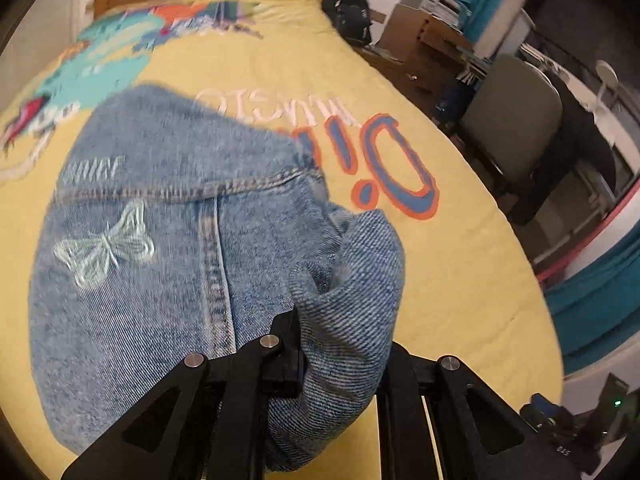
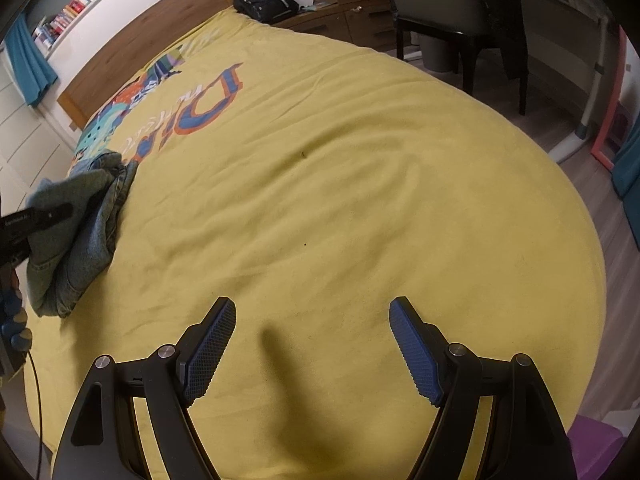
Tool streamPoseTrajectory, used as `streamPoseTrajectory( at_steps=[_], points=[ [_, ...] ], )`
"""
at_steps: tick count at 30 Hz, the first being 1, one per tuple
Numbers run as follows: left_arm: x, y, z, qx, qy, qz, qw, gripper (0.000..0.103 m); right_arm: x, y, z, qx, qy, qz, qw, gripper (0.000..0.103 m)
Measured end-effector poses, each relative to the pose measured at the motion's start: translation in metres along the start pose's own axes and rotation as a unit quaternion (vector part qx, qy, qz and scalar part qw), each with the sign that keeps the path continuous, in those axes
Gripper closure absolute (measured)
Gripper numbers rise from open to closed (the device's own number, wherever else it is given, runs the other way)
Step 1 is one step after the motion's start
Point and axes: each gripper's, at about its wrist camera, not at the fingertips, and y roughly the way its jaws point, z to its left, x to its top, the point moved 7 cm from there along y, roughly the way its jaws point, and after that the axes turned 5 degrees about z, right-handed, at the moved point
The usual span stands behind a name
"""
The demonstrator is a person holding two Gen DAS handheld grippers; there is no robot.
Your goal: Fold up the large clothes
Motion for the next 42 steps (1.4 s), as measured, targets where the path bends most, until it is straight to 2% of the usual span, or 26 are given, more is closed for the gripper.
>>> streamPoseTrajectory(
  at_steps=[3,4,6,7,9,12,14,18,23,25,29,32,36,42],
  points=[
    [-0.002,0.009,-0.016,0.047,0.047,-0.002,0.9977,0.095,0.0,0.001,0.001,0.002,0.0,0.0,1.0,0.023],
    [-0.007,0.022,-0.023,0.066,0.063,0.012,0.9958,0.095,0.0,0.001,0.001,0.002,0.0,0.0,1.0,0.023],
    [-0.016,0.036,-0.028,0.077,0.074,0.028,0.9939,0.093,0.0,0.002,-0.001,0.003,0.001,0.0,1.0,0.023],
    [-0.022,0.043,-0.029,0.073,0.07,0.031,0.9944,0.091,0.0,0.001,-0.001,0.003,0.002,0.0,1.0,0.023],
    [-0.031,0.049,-0.03,0.055,0.059,0.029,0.9963,0.078,-0.001,0.001,-0.003,0.003,0.002,0.0,1.0,0.023],
    [-0.039,0.046,-0.036,0.038,0.061,0.017,0.9972,0.067,-0.002,0.002,-0.005,0.002,0.002,0.003,1.0,0.023],
    [-0.033,0.042,-0.04,0.028,0.061,0.012,0.9977,0.065,-0.002,0.002,-0.005,0.002,0.003,0.004,1.0,0.023],
    [-0.035,0.025,-0.058,-0.03,0.059,0.013,0.9977,0.063,-0.001,0.002,-0.001,0.003,0.002,0.003,1.0,0.023],
    [-0.039,-0.002,-0.077,-0.084,0.092,0.013,0.9921,0.061,0.001,0.001,0.016,0.007,-0.012,0.003,1.0,0.023],
    [-0.041,-0.019,-0.077,-0.093,0.105,0.007,0.9901,0.061,0.003,0.0,0.026,0.009,-0.021,0.002,1.0,0.023],
    [-0.038,-0.047,-0.052,-0.076,0.115,-0.011,0.9904,0.061,0.01,0.001,0.058,0.021,-0.046,-0.001,0.999,0.023],
    [-0.034,-0.061,-0.015,-0.041,0.114,-0.025,0.9924,0.061,0.017,0.002,0.091,0.037,-0.071,-0.006,0.997,0.023],
    [-0.038,-0.073,0.035,-0.009,0.094,-0.028,0.9952,0.061,0.027,0.0,0.157,0.074,-0.121,-0.018,0.99,0.023],
    [-0.05,-0.077,0.078,0.014,0.08,-0.025,0.9964,0.061,0.04,0.001,0.249,0.132,-0.182,-0.037,0.974,0.023]
  ],
)
